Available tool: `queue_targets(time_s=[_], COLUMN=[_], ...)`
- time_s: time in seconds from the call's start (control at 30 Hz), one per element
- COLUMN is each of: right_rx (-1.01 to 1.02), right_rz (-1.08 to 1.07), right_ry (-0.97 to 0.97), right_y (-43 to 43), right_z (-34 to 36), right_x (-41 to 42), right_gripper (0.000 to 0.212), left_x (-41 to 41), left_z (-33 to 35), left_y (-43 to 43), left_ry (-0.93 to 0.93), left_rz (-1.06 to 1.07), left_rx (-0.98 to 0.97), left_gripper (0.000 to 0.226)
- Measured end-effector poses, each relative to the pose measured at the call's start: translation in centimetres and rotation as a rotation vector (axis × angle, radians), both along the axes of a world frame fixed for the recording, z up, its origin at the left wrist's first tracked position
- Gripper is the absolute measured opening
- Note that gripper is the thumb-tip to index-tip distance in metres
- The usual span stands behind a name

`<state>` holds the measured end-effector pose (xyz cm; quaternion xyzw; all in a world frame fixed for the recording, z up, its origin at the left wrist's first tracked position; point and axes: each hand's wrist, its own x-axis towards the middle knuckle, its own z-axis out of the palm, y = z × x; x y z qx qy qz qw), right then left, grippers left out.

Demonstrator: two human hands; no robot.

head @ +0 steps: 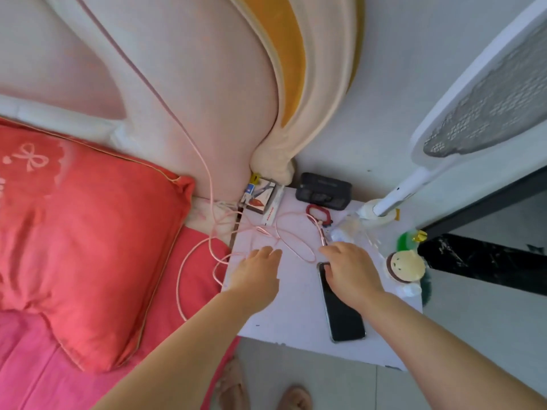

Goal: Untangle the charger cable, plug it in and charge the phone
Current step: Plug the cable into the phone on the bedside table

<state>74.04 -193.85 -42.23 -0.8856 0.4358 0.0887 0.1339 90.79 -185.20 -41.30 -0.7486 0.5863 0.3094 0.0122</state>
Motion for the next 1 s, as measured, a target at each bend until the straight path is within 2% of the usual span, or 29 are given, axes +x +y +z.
queue_targets(time_s=[0.2, 0.37, 0.57, 0.67, 0.8, 1.0], right_rx=[-0.025, -0.121, -0.146, -0.164, -0.176, -0.068], right_rz=[-0.023, 0.079, 0.236, 0.280, 0.256, 0.023], right_ry=[0.057, 0.103, 0.191, 0.212, 0.079, -0.374], right_y=[-3.3, -6.0, -7.5, -7.8, -8.0, -6.9], right_z=[-4.8, -7.2, -8.5, -8.8, -8.7, -7.3], right_x=[-2.0, -0.4, 0.8, 0.9, 0.9, -0.2], right_gripper=[0.055, 0.053, 0.052, 0.043, 0.028, 0.011], left_x=[-2.8, -4.0, -3.9, -3.9, -3.8, -3.9], left_z=[-6.4, -10.2, -12.7, -13.4, -13.6, -13.6], left_y=[-2.0, -3.2, -2.0, -1.6, -1.4, -1.3], left_ry=[-0.088, -0.203, -0.207, -0.198, -0.188, -0.195], left_rz=[-0.164, -0.251, -0.265, -0.252, -0.236, -0.231], left_rx=[-0.084, -0.057, 0.043, 0.031, 0.001, -0.012], left_gripper=[0.065, 0.064, 0.062, 0.063, 0.064, 0.063])
